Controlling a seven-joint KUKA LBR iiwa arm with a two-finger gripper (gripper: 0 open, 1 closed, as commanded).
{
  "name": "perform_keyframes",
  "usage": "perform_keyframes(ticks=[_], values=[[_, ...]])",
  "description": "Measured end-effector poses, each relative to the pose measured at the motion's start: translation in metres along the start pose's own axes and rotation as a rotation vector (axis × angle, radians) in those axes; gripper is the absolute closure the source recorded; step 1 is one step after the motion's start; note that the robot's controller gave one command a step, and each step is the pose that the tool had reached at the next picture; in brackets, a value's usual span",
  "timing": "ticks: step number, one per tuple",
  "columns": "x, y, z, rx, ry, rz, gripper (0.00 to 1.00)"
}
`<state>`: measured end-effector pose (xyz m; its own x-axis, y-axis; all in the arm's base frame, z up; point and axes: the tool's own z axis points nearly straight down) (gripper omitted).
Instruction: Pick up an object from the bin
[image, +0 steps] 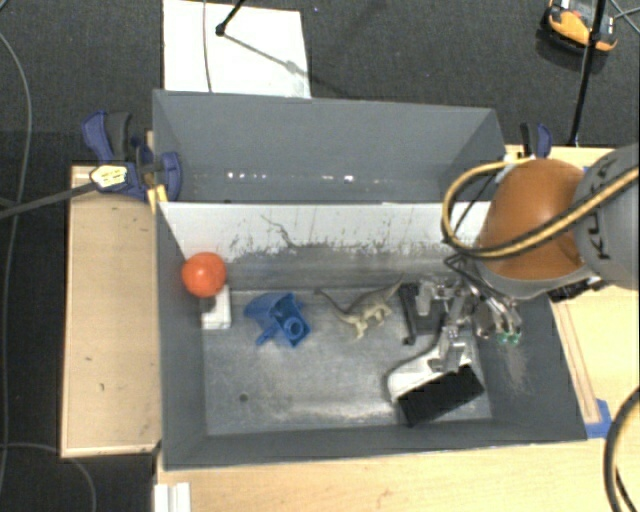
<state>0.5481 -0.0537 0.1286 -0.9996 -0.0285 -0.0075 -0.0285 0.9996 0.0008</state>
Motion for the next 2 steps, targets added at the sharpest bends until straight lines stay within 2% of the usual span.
perform_keyframes(ticks=[1,2], values=[[0.017,-0.039,0.03,-0.002,0.007,-0.221,0.0],[0.046,-0.017,0.052,0.01,-0.022,-0.17,1.0]])
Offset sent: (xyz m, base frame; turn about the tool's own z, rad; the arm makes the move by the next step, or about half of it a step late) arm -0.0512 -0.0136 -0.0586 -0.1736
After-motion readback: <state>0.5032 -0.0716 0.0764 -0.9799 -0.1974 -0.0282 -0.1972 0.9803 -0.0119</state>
